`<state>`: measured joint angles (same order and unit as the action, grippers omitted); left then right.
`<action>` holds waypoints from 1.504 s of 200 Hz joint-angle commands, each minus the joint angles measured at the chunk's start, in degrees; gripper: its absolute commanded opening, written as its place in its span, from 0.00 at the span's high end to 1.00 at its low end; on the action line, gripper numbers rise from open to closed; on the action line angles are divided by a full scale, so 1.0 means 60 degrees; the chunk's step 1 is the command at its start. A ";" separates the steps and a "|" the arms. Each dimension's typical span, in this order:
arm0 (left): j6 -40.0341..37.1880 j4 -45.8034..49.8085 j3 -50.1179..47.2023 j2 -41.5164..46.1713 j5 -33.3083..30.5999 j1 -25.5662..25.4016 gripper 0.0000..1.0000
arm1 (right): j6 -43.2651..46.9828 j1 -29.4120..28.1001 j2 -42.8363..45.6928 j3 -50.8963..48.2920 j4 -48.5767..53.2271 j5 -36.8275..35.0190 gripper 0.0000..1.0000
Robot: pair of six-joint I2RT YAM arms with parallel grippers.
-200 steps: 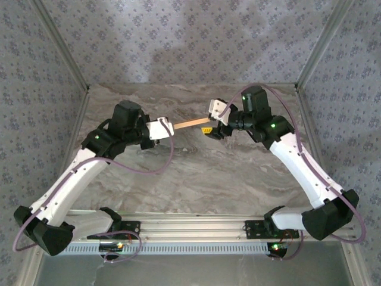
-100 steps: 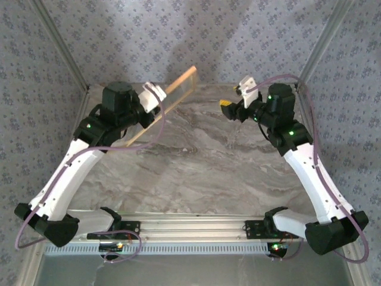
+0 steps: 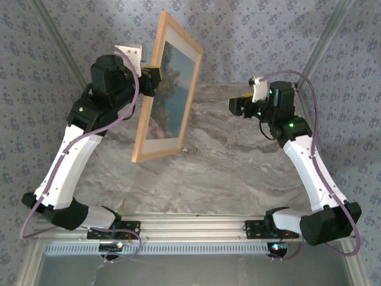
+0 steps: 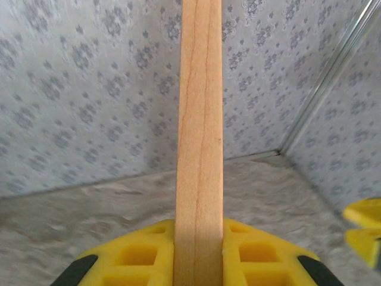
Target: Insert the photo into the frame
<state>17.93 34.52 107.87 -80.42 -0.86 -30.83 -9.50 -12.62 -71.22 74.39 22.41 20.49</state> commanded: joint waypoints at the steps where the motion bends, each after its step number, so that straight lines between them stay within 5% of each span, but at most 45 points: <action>1: 0.2778 -0.2029 0.0486 0.0035 0.1037 0.0236 1.00 | -0.1179 0.0240 -0.0167 0.0256 0.0887 0.0513 0.33; 64: 0.6342 -0.4443 -0.2474 0.0199 0.2403 0.0938 1.00 | -0.1878 0.0667 -0.0584 0.0125 0.1505 0.0807 0.27; 143: 0.8835 -0.7665 -0.6847 0.0656 0.3201 0.1626 1.00 | -0.2093 0.0845 -0.1544 -0.0535 0.1806 0.1052 0.23; 196: 0.8964 -0.8213 -0.8557 0.0588 0.3808 0.2249 1.00 | -0.2020 0.0844 -0.1875 -0.0875 0.1488 0.0767 0.23; 301: 0.8184 -0.9040 -0.9525 -0.1392 0.4009 0.2663 0.67 | -0.1706 0.0715 -0.2224 -0.1261 0.1289 0.0540 0.23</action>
<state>67.07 -14.17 50.52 -85.71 20.86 -14.98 -20.97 -8.01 -84.33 69.08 31.05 24.62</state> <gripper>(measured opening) 0.301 0.769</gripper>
